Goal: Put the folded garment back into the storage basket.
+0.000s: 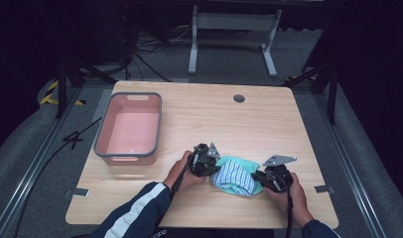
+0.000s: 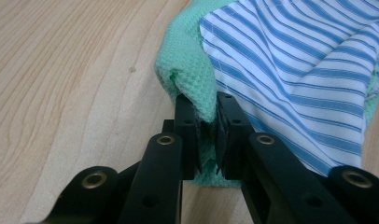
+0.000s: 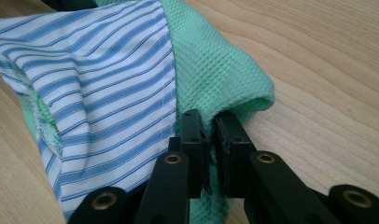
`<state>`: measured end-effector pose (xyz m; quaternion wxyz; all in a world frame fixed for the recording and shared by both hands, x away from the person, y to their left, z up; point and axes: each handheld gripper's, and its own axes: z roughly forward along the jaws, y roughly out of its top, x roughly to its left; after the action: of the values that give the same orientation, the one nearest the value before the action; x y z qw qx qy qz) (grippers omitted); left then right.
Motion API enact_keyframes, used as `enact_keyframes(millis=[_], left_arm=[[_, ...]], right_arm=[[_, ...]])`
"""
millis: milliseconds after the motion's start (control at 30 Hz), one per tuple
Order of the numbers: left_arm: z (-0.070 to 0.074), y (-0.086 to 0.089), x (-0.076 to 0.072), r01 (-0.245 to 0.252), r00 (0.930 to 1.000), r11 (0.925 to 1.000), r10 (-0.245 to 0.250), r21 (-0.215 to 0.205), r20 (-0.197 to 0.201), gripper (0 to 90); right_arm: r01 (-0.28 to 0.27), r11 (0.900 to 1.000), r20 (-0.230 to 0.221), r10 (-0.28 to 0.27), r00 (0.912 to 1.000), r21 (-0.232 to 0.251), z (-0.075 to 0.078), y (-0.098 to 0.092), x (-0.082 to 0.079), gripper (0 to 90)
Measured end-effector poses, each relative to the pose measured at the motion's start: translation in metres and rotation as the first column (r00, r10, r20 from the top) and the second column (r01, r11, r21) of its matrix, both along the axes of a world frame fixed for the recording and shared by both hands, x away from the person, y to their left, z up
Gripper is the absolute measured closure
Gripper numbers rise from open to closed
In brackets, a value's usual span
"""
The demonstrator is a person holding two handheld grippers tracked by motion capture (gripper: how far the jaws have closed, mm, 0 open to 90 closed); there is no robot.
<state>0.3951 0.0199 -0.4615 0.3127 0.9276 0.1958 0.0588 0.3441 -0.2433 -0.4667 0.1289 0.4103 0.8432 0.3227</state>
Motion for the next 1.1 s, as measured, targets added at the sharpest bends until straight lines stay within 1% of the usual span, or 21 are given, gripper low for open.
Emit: enact_keyframes(millis=[33, 67, 133, 167, 267, 333, 400, 433, 467, 500, 567, 600, 733, 767, 833, 867, 900, 933, 1000, 1033, 1100], left_arm=[[0.002, -0.001, 0.0, 0.007, 1.0, 0.9999, -0.007, 0.012, 0.006, 81.5], [0.003, -0.002, -0.001, 0.009, 0.9999, 0.9999, -0.009, 0.015, 0.009, 81.7], [0.007, -0.003, -0.002, 0.027, 0.9995, 0.9994, -0.028, 0.021, 0.016, 82.0], [0.01, -0.004, -0.002, 0.041, 0.9986, 0.9988, -0.042, 0.025, 0.032, 82.0], [0.018, -0.004, -0.002, 0.05, 0.9982, 0.9987, -0.05, 0.009, 0.032, 82.0], [0.024, -0.003, -0.001, 0.051, 0.998, 0.9986, -0.052, 0.012, 0.036, 82.1], [0.031, -0.001, -0.001, 0.044, 0.998, 0.999, -0.044, 0.007, 0.045, 82.2], [0.034, 0.0, 0.0, 0.049, 0.9975, 0.9988, -0.049, 0.001, 0.051, 82.1], [0.036, 0.002, 0.0, 0.052, 0.9976, 0.9986, -0.052, -0.011, 0.045, 82.2], [0.04, 0.005, 0.002, 0.056, 0.9972, 0.9983, -0.056, -0.013, 0.051, 82.1], [0.043, 0.007, 0.003, 0.05, 0.9971, 0.9986, -0.048, -0.019, 0.058, 82.2], [0.046, 0.01, 0.004, 0.046, 0.9973, 0.9985, -0.044, -0.032, 0.059, 82.2], [0.055, 0.018, 0.007, 0.032, 0.9971, 0.9991, -0.03, -0.027, 0.07, 82.2], [0.056, 0.02, 0.007, 0.028, 0.9971, 0.9991, -0.026, -0.032, 0.072, 82.3], [0.061, 0.024, 0.009, 0.025, 0.9962, 0.9992, -0.022, -0.031, 0.085, 82.3], [0.063, 0.026, 0.009, 0.018, 0.9964, 0.9993, -0.016, -0.032, 0.083, 82.4], [0.065, 0.027, 0.009, 0.019, 0.9961, 0.9995, -0.017, -0.025, 0.086, 82.4], [0.067, 0.03, 0.01, 0.008, 0.9961, 0.9997, -0.006, -0.023, 0.088, 82.4], [0.071, 0.034, 0.011, 0.007, 0.9957, 0.9996, -0.004, -0.026, 0.092, 82.5], [0.075, 0.038, 0.012, -0.002, 0.9955, 0.9996, 0.005, -0.028, 0.095, 82.5], [0.079, 0.043, 0.013, -0.009, 0.9947, 0.9995, 0.012, -0.031, 0.102, 82.5]], right_arm=[[0.007, 1.0, 0.001, -0.007, 1.0, 0.006, 0.002, -0.001, 0.0, 82.9], [0.005, 1.0, 0.007, -0.006, 1.0, 0.004, 0.003, -0.002, 0.0, 83.0], [0.01, 1.0, 0.015, -0.01, 0.9998, 0.021, 0.008, -0.005, -0.001, 83.1], [0.008, 1.0, 0.015, -0.008, 0.9999, 0.02, 0.01, -0.006, -0.002, 83.1], [0.0, 1.0, 0.017, 0.0, 0.9999, 0.024, 0.016, -0.009, -0.003, 83.1], [-0.002, 1.0, 0.02, 0.002, 0.9998, 0.03, 0.021, -0.009, -0.001, 83.1], [-0.005, 0.999, 0.032, 0.003, 0.9995, 0.037, 0.03, -0.006, 0.001, 83.3], [-0.011, 0.999, 0.039, 0.009, 0.9992, 0.037, 0.034, -0.005, 0.002, 83.4], [-0.018, 0.999, 0.047, 0.017, 0.9987, 0.035, 0.037, -0.003, 0.003, 83.4], [-0.021, 0.999, 0.051, 0.019, 0.9985, 0.035, 0.04, -0.002, 0.004, 83.4], [-0.027, 0.999, 0.055, 0.025, 0.9982, 0.033, 0.043, 0.001, 0.006, 83.5], [-0.03, 0.999, 0.056, 0.028, 0.9981, 0.035, 0.045, 0.003, 0.007, 83.5], [-0.041, 0.999, 0.075, 0.038, 0.9965, 0.036, 0.055, 0.012, 0.012, 83.5], [-0.042, 0.998, 0.079, 0.039, 0.9961, 0.039, 0.057, 0.015, 0.013, 83.5], [-0.051, 0.998, 0.086, 0.047, 0.9952, 0.039, 0.061, 0.018, 0.014, 83.5], [-0.054, 0.998, 0.09, 0.051, 0.9947, 0.038, 0.062, 0.02, 0.015, 83.4], [-0.059, 0.998, 0.093, 0.055, 0.9941, 0.038, 0.064, 0.022, 0.016, 83.5], [-0.061, 0.997, 0.091, 0.057, 0.9942, 0.04, 0.065, 0.023, 0.017, 83.5], [-0.067, 0.997, 0.101, 0.063, 0.9929, 0.041, 0.07, 0.026, 0.019, 83.5], [-0.072, 0.997, 0.108, 0.067, 0.9919, 0.041, 0.074, 0.029, 0.021, 83.5], [-0.078, 0.996, 0.114, 0.073, 0.9908, 0.041, 0.079, 0.033, 0.023, 83.5]])
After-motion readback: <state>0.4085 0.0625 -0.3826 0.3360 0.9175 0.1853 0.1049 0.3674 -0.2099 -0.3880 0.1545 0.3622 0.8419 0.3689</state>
